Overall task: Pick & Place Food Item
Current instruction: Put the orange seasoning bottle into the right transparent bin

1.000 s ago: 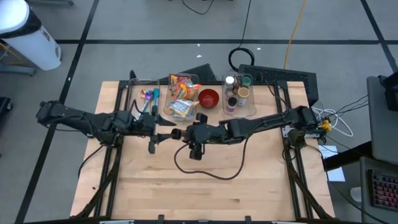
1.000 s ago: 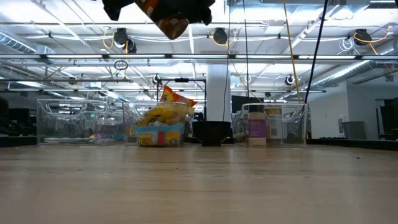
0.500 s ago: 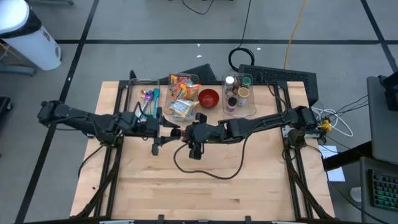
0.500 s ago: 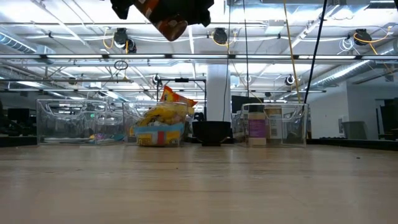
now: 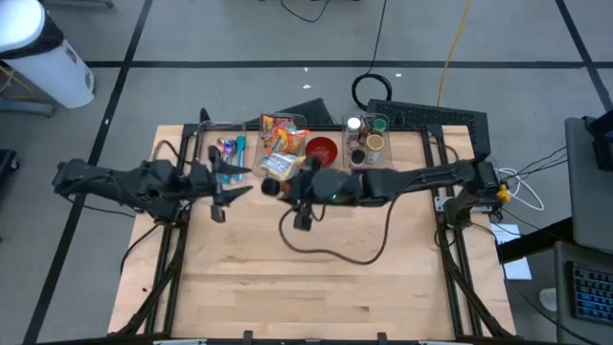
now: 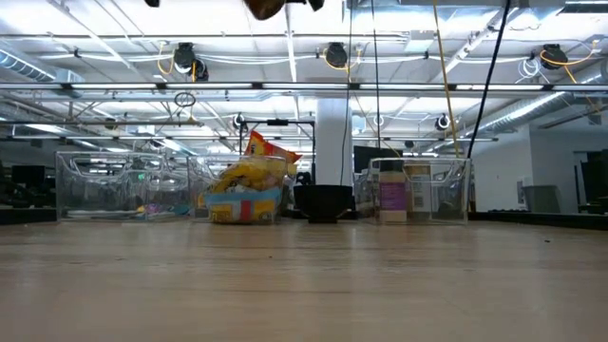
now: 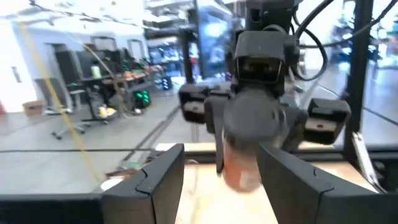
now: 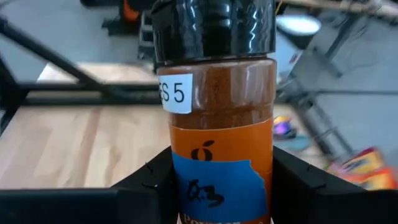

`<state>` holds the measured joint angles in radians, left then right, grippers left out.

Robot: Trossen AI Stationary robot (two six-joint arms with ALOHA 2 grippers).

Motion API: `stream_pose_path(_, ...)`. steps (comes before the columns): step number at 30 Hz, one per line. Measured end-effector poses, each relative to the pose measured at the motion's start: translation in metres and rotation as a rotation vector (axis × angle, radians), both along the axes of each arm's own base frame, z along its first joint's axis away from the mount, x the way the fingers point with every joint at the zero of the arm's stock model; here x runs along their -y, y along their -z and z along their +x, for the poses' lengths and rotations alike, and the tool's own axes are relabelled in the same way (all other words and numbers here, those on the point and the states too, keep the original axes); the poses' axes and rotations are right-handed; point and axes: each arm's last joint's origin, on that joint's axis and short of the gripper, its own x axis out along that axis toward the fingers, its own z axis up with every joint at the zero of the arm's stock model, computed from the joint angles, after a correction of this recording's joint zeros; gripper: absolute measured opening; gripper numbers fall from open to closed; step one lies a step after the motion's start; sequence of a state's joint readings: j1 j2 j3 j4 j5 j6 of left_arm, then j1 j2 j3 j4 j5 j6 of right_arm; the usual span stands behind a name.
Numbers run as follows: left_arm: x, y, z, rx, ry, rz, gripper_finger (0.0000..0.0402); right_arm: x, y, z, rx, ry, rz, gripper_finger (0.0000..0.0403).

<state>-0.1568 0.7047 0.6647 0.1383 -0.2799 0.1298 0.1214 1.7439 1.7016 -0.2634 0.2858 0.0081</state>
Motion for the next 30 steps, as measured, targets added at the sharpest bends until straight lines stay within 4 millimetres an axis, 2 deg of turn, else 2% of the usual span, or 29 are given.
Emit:
stream_pose_path(5, -0.006, -0.007, -0.009, 0.057, -0.079, 0.002, 0.0207, 0.012, -0.03, -0.019, 0.086, 0.012, -0.026, 0.0167)
stream_pose_path(14, -0.024, -0.001, 0.003, 0.038, -0.177, -0.087, 0.0216, 0.023, -0.033, -0.022, 0.088, 0.033, -0.042, 0.0167)
stream_pose_path(24, -0.029, 0.008, 0.032, 0.029, 0.004, -0.119, 0.0322, 0.024, -0.031, -0.02, 0.105, 0.039, -0.035, 0.0167)
stream_pose_path(30, -0.026, 0.012, 0.051, 0.059, 0.123, -0.067, 0.0352, 0.024, -0.034, -0.019, 0.135, 0.023, -0.024, 0.0167)
